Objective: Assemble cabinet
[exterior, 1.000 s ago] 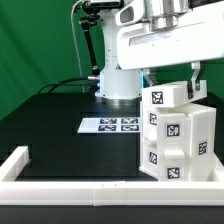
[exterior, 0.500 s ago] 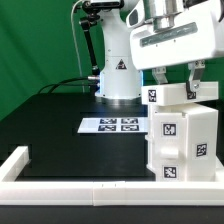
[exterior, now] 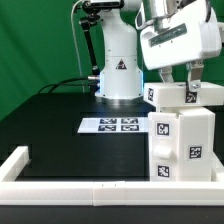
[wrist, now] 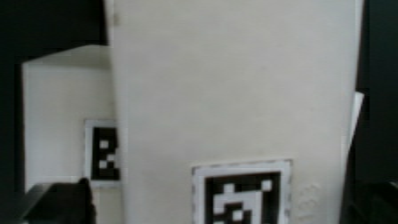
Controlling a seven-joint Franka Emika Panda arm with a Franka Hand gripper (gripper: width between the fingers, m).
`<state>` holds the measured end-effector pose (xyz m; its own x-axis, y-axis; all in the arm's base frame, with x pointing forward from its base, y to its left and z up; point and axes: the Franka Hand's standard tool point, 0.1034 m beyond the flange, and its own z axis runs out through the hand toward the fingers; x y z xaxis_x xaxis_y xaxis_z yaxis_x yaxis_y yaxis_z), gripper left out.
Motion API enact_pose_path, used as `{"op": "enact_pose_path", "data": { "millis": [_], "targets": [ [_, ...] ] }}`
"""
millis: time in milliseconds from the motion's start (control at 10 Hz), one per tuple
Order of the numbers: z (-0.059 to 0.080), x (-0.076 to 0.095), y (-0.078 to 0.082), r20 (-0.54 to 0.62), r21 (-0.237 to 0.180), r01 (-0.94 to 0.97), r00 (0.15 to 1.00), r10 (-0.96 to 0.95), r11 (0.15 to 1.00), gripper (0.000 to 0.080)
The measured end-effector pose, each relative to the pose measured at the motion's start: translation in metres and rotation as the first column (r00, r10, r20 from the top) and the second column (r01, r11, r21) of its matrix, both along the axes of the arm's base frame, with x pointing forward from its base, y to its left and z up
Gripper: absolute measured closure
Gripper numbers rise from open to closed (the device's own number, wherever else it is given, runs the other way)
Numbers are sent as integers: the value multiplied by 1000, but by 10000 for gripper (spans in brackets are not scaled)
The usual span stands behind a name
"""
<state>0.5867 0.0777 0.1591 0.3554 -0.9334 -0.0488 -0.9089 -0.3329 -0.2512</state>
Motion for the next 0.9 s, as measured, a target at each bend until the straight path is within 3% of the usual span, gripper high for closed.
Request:
{"op": "enact_pose_path", "data": {
  "millis": [300, 500, 700, 900],
  "targets": [
    [20, 2, 0, 29, 12, -27, 999, 27, 1000, 3],
    [25, 3, 1, 30, 22, -34, 999, 33, 999, 3],
    [23, 3, 2, 27, 15, -70, 997, 70, 997, 2],
    [24, 4, 6, 23, -32, -270, 962, 270, 962, 2]
  ]
}}
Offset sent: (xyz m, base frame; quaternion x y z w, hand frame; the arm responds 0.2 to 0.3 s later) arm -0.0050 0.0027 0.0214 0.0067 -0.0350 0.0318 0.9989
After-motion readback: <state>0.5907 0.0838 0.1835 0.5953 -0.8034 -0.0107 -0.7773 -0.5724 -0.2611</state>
